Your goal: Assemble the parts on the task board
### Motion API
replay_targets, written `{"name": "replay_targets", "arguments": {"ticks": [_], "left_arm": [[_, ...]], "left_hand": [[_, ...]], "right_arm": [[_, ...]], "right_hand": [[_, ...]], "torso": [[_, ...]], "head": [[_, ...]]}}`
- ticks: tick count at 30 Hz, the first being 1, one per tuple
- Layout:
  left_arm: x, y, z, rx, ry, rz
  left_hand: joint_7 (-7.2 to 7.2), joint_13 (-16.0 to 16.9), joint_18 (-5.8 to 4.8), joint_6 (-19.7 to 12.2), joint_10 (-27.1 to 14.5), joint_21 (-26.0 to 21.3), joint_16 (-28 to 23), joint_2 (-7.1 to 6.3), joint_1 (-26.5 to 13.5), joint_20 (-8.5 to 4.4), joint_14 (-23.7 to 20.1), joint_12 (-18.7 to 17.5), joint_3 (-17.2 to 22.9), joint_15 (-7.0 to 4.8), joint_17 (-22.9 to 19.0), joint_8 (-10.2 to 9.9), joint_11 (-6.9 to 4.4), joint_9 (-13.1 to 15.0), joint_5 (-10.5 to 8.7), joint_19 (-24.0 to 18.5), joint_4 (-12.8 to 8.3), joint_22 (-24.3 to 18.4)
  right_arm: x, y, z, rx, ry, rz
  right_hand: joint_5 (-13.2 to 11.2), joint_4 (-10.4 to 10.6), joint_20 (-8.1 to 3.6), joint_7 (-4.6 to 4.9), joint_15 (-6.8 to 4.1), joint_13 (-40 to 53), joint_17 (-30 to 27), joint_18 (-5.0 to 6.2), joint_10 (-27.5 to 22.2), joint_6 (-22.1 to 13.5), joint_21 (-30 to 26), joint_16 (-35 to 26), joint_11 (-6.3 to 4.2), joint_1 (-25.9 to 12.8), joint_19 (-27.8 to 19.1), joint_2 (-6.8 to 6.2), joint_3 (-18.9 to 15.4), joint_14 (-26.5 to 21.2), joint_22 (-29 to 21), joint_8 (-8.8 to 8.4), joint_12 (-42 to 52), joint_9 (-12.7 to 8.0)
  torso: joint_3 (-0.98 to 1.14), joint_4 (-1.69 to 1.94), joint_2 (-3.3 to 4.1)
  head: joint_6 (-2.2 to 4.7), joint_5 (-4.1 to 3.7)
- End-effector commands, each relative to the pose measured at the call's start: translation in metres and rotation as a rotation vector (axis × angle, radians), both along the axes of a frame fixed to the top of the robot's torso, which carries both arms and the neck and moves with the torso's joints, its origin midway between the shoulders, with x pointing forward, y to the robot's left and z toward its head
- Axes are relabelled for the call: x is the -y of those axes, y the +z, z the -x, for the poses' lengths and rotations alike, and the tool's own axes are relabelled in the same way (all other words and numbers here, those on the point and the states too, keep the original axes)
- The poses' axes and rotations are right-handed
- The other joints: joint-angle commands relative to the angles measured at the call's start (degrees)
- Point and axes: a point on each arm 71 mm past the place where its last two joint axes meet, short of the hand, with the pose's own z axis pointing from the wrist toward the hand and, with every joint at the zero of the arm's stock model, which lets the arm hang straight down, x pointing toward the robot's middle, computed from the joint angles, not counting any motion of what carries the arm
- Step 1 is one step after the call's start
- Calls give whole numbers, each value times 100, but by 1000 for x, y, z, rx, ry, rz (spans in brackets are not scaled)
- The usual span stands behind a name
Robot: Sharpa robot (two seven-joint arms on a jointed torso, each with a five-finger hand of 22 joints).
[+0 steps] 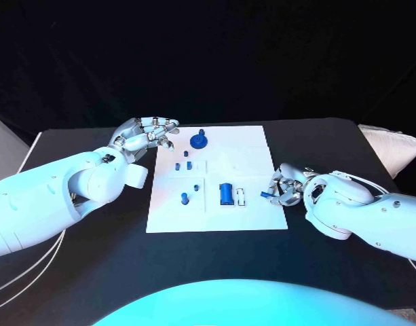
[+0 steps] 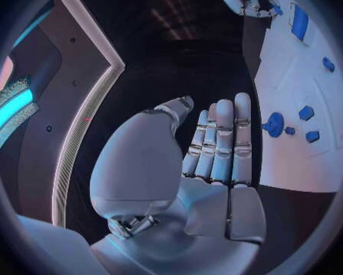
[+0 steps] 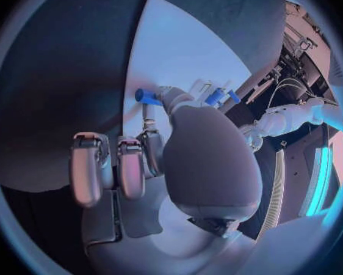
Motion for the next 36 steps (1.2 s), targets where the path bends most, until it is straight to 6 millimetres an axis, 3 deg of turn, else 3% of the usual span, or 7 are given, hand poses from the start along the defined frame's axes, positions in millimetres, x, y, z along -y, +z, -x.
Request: {"name": "replay_targets", "arguments": {"ticks": [1,9,17,22,28,36], "left_arm": [[2,1,1,8,-12,11],[2,1,1,5,-16,11],[3,1,1,4,-20,12],[3,1,1,4,-20,12],[3,1,1,4,-21,13],[5,1,1,4,-25,15]], "left_hand": [[0,-8,79,-15,-36,-36,-20,20,31,-3,-22,34,11,-8,-8,40,12,-5,3,19,45,-6],[0,-8,79,-15,-36,-36,-20,20,31,-3,-22,34,11,-8,-8,40,12,-5,3,19,45,-6],[1,-8,78,-16,-38,-38,-21,22,25,-3,-21,35,8,-7,-8,42,13,-6,3,20,55,-8],[1,-8,78,-16,-38,-38,-21,22,25,-3,-21,35,8,-7,-8,42,13,-6,3,20,55,-8],[0,-9,78,-17,-42,-42,-21,24,20,-2,-21,36,4,-6,-9,45,13,-7,3,21,66,-10],[-1,-10,78,-17,-43,-44,-22,25,19,-2,-21,37,3,-6,-9,47,13,-8,3,21,71,-11]], "right_arm": [[0,-11,9,-61,-8,19],[-8,0,11,-48,-24,-54],[-21,13,13,-40,-25,-132],[-29,14,13,-52,-15,-159],[-36,14,11,-54,-13,-177],[-45,7,6,-92,-6,-173]], "right_hand": [[45,-7,-32,-10,-51,826,1408,-104,168,34,17,38,-40,-62,305,-19,96,575,1048,25,4,-73],[279,-7,-39,-24,-60,838,1442,-113,191,48,47,53,-52,-319,323,-103,342,583,1080,64,27,-30],[203,42,-41,-32,-62,883,1473,-121,226,74,77,67,-55,-614,340,-171,356,590,1108,92,116,-4],[79,43,-46,-47,-69,922,1496,-127,254,103,100,77,-65,-760,352,-151,336,596,1129,115,192,11],[115,54,-51,-50,-73,942,1505,-131,269,113,115,81,-68,-910,361,-98,306,598,1143,125,230,19],[97,54,-55,-57,-77,972,1505,-134,288,124,127,81,-73,-1021,368,-71,279,598,1153,137,289,26]], "torso": [[1,3,5],[-5,-5,1],[-3,-4,-5],[-4,-1,-3],[-2,-14,-7],[-9,5,-9]], "head": [[1,9],[1,20],[1,13],[1,10],[1,11],[1,-4]]}}
